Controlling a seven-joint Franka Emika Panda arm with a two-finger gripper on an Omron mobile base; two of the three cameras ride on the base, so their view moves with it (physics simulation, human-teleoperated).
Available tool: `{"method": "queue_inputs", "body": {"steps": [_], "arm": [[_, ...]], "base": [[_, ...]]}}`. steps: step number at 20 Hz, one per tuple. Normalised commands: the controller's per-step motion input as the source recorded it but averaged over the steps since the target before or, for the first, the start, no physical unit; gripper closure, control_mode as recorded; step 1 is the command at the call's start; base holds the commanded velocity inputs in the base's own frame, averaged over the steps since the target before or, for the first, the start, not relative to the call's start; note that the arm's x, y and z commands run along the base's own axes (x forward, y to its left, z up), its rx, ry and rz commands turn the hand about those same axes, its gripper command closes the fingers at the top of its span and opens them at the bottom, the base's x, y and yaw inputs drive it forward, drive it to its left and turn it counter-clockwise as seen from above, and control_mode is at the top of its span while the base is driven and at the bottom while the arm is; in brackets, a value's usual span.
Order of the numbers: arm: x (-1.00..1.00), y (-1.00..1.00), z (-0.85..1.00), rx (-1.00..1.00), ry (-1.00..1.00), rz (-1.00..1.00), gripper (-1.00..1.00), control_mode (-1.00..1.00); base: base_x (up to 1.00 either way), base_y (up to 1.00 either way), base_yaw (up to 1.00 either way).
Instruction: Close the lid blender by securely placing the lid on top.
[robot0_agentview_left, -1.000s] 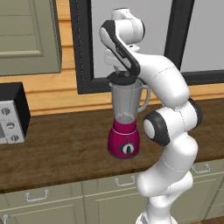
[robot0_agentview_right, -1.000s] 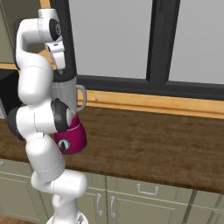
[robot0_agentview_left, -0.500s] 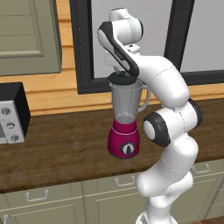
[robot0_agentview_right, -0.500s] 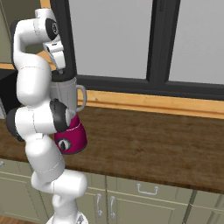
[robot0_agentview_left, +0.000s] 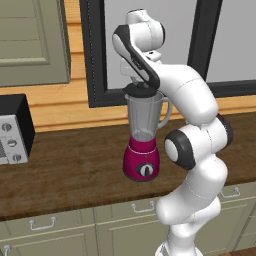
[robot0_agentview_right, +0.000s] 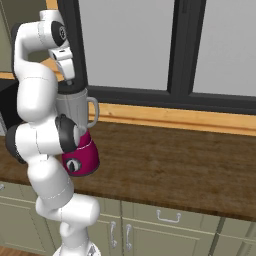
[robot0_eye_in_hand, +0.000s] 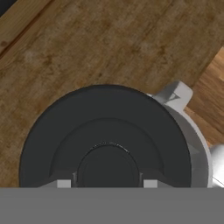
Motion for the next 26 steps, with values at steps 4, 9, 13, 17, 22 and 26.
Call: {"method": "queue_inputs", "body": {"steps": [4,9,13,17,22,26], "arm": [[-0.01,-0.17,-0.02,0.00,0.00,0.00,1.00,-1.00],[-0.02,-0.02,0.00,0.00,0.00,0.00,1.00,-1.00],[-0.10,0.00,0.00,0.00,0.00,0.00,1.00,-1.00],[-0.21,0.00,0.00,0.00,0.00,0.02,1.00,-1.00],[-0.05,0.00,0.00,0.00,0.00,0.00,1.00,-1.00],[0.00,0.00,0.00,0.00,0.00,0.00,1.00,-1.00]], "base": [[0.00,0.00,0.00],[0.00,0.00,0.00],[0.00,0.00,0.00],[0.00,0.00,0.00],[0.00,0.00,0.00],[0.00,0.00,0.00]]}}
